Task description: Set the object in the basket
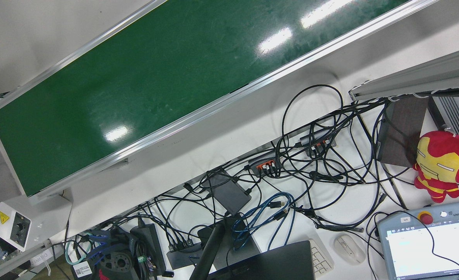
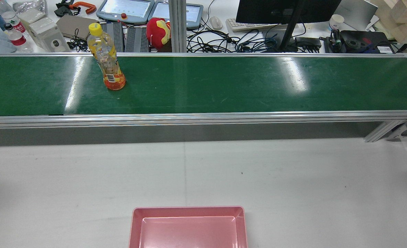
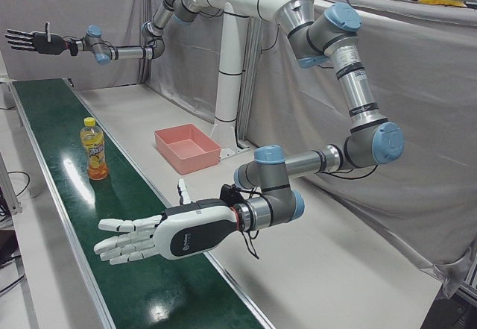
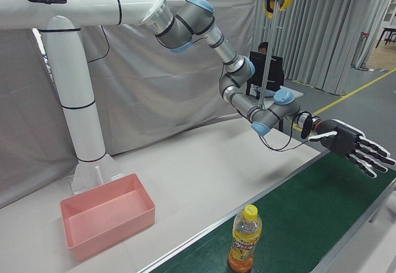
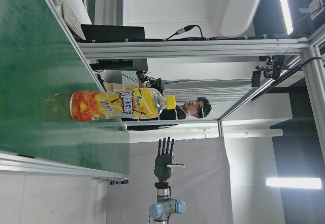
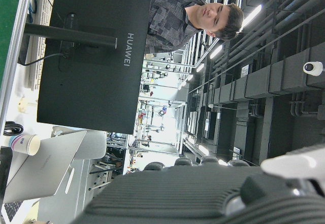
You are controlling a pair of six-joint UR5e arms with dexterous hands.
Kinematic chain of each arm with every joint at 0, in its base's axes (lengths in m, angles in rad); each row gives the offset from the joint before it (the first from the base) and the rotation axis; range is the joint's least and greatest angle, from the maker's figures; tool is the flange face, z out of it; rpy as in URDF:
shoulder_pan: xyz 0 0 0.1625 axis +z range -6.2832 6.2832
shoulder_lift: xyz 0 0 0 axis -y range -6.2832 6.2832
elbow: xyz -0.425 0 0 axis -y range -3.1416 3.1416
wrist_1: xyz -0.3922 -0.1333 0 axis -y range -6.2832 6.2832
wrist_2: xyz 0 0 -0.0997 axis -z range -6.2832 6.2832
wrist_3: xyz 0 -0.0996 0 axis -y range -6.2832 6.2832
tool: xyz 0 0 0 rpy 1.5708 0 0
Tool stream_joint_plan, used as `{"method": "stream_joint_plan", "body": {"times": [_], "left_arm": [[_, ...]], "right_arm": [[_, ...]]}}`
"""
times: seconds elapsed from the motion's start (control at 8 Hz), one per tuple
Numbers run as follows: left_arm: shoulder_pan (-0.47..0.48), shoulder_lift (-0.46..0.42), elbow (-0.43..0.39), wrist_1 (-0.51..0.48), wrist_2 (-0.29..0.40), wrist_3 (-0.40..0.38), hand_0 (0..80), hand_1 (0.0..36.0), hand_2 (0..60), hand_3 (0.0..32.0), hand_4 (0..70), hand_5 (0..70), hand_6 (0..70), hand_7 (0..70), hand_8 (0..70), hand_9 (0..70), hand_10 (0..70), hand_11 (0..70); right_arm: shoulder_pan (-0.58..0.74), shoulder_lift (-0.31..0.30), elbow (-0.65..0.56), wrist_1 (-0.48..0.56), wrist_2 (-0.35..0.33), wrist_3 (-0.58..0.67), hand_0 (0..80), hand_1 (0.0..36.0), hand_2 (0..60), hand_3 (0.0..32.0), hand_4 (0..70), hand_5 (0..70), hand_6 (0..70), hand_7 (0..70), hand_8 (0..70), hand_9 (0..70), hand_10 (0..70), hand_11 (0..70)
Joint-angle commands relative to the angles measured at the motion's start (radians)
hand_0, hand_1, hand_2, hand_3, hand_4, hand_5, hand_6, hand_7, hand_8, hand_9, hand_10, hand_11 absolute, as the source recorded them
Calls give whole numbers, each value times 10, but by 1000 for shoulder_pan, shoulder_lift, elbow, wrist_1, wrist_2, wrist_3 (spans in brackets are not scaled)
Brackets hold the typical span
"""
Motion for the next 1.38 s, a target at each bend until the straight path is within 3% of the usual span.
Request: {"method": "stream_joint_plan", "body": {"times": [0.0, 0.38, 0.88, 1.25], "left_arm": [[54, 2, -66, 7, 1, 69, 800, 63, 0, 66, 67, 219, 0, 0, 38, 42, 49, 98], [106, -18, -138, 81, 1, 96, 800, 68, 0, 46, 77, 230, 0, 0, 49, 58, 54, 106], [158, -96, -146, 144, -8, 191, 800, 77, 0, 40, 79, 244, 0, 0, 53, 65, 73, 134], [305, -176, -161, 233, -114, 200, 800, 165, 0, 42, 75, 246, 0, 0, 56, 70, 77, 142]], "right_arm": [[2, 0, 0, 0, 0, 0, 0, 0, 0, 0, 0, 0, 0, 0, 0, 0, 0, 0], [0, 0, 0, 0, 1, 0, 0, 0, 0, 0, 0, 0, 0, 0, 0, 0, 0, 0], [0, 0, -1, 0, 0, 0, 0, 0, 0, 0, 0, 0, 0, 0, 0, 0, 0, 0], [0, 0, -1, 0, 0, 0, 0, 0, 0, 0, 0, 0, 0, 0, 0, 0, 0, 0]]}}
